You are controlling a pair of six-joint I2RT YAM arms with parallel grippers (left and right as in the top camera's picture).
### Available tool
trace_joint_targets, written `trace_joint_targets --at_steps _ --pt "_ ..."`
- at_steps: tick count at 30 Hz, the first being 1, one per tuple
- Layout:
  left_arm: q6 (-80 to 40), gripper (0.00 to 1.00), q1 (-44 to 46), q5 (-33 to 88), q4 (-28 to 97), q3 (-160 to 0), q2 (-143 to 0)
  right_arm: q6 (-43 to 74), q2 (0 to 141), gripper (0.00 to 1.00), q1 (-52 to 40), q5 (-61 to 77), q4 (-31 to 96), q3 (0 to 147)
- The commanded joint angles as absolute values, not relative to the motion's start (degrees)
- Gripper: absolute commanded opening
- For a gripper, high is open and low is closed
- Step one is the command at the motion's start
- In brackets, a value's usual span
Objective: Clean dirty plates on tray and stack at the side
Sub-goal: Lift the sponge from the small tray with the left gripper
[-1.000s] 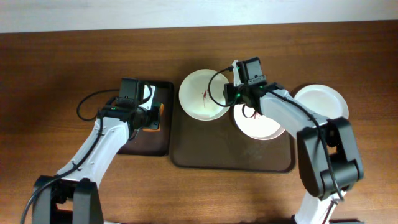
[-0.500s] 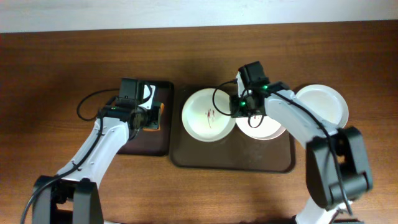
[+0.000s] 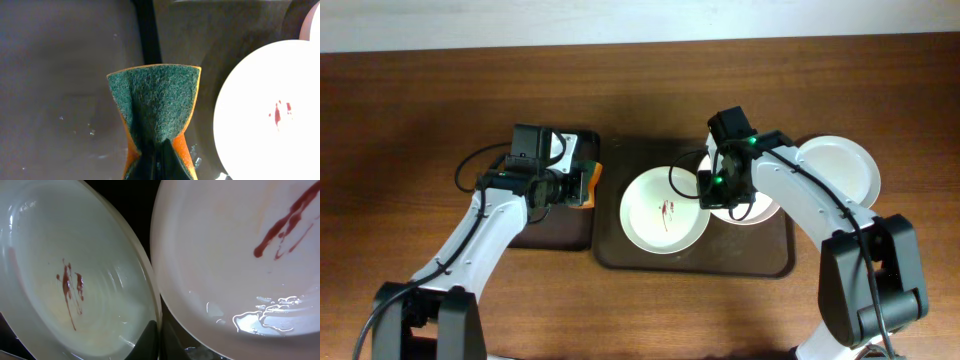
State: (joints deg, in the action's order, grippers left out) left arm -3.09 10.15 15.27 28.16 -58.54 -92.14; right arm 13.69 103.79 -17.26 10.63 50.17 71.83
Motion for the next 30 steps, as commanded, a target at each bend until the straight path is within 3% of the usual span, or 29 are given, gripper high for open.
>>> trace_joint_targets --at_steps 1,12,30 --pt "-3.86 0.0 10.07 16.45 27.53 -58.76 -91.37 14.0 103.66 0.04 -17.3 11.64 50.39 71.24" --pt "-2.55 0.0 9.96 5.19 14.24 -58.78 -86.02 14.0 103.66 0.04 -17.3 11.64 51.64 71.24" --pt "-2.55 0.0 9.96 3.14 12.38 -58.78 -77.95 14.0 103.66 0.04 -17.3 11.62 51.68 71.24"
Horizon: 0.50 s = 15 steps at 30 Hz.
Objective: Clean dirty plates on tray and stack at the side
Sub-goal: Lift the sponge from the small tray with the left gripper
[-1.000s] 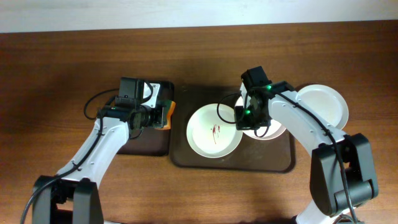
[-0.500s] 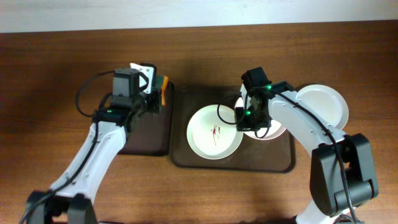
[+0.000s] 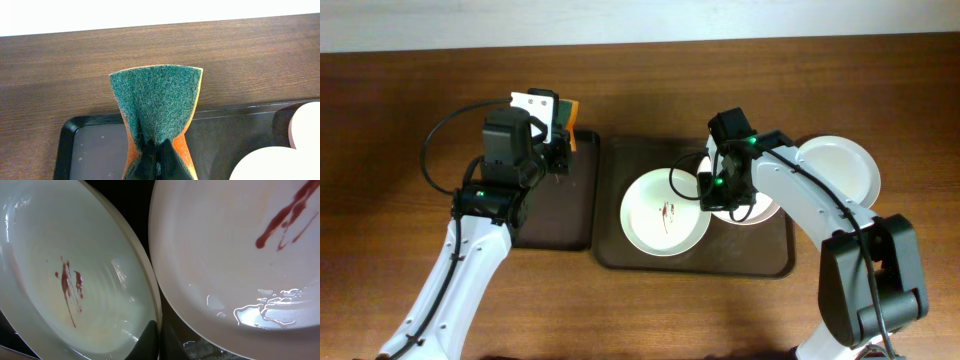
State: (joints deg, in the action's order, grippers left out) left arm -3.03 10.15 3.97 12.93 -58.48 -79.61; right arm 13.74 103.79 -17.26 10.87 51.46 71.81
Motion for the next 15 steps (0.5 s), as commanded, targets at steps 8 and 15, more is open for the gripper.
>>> trace_joint_targets --at_steps 8,15 --pt "-2.55 0.0 9.96 1.65 12.43 -58.78 -77.95 14.0 103.66 0.04 -17.3 11.62 51.68 71.24" --pt "-2.55 0.0 9.96 1.63 12.43 -58.78 -77.95 14.0 103.66 0.04 -17.3 11.62 51.68 71.24"
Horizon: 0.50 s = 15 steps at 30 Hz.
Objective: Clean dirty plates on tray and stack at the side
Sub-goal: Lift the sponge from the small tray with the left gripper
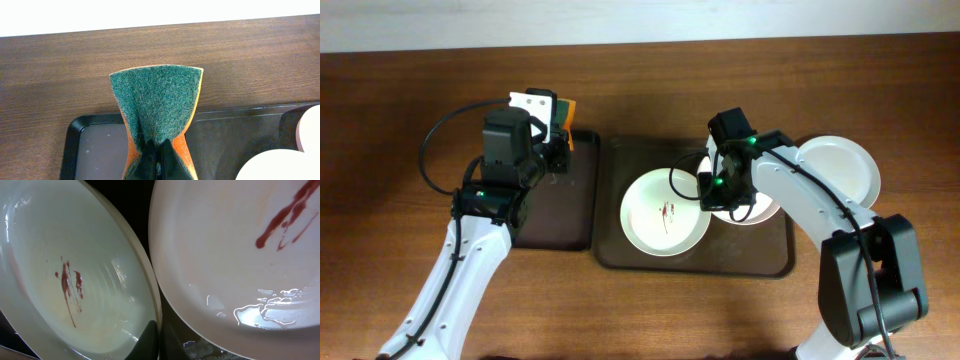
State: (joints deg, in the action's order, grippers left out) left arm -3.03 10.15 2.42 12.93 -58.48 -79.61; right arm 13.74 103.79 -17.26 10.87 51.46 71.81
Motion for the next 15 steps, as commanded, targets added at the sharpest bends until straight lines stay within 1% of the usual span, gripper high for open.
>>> trace_joint_targets --at_steps 1,10,15 --pt "-2.55 0.0 9.96 1.65 12.43 -58.78 -77.95 14.0 103.66 0.04 -17.3 11.62 51.68 71.24" --pt "-2.57 0.0 9.96 1.67 12.67 -58.76 -77.97 14.0 103.66 0.04 -17.3 11.62 51.66 71.24" --pt "-2.59 0.0 9.96 1.65 19.11 -58.76 -80.47 14.0 103.66 0.04 -17.3 11.62 51.64 71.24"
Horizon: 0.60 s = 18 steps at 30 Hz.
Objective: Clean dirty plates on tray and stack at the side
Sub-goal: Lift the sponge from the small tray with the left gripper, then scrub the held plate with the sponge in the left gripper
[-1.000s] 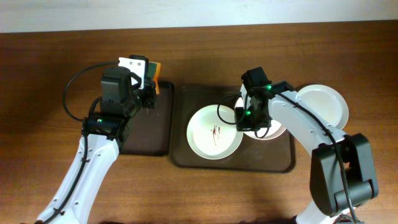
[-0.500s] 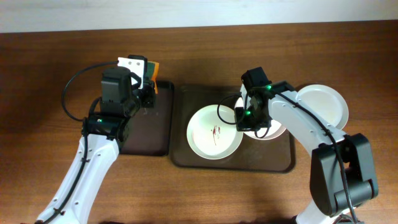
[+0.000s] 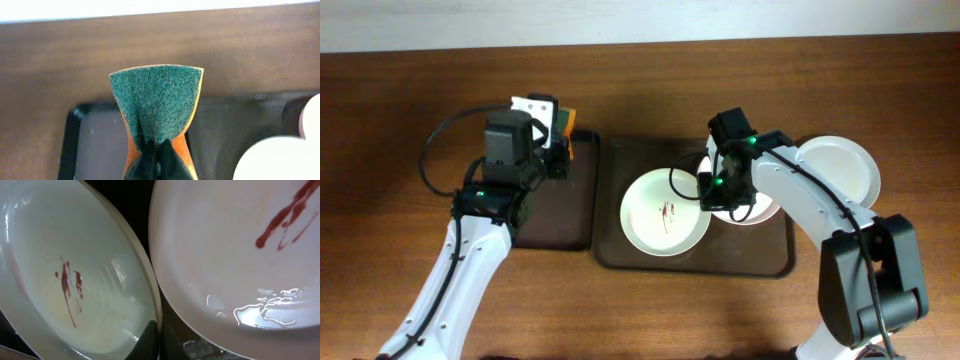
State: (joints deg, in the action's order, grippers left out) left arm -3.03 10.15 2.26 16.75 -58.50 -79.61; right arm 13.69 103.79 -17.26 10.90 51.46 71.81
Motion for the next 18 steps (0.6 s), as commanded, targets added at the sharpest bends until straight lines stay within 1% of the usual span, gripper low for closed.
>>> trace_joint_targets --at_steps 1,7,12,14,16,17,18 --pt "-2.61 0.0 9.96 1.67 20.27 -58.76 -81.73 14.0 103.66 0.04 -17.3 11.62 51.64 71.24" --pt "-4.36 0.0 9.96 2.13 23.51 -58.76 -92.38 14.0 103.66 0.04 -17.3 11.62 51.68 71.24" --pt "-6.33 0.0 9.96 6.24 24.25 -58.76 -94.06 14.0 103.66 0.04 -17.3 11.62 51.66 71.24" --pt "-6.85 0.0 9.96 11.22 24.25 -58.76 -94.06 14.0 103.66 0.04 -17.3 11.62 51.66 71.24" --pt "-6.96 0.0 10.0 21.43 24.16 -58.76 -94.06 14.0 103.66 0.04 -17.3 11.62 51.66 71.24" --pt "-9.15 0.0 10.39 27.31 23.62 -58.76 -94.08 14.0 103.66 0.04 -17.3 11.62 51.66 71.24" --pt "-10.83 0.0 11.05 29.61 22.98 -58.76 -94.19 14.0 103.66 0.04 -17.3 11.62 51.64 71.24"
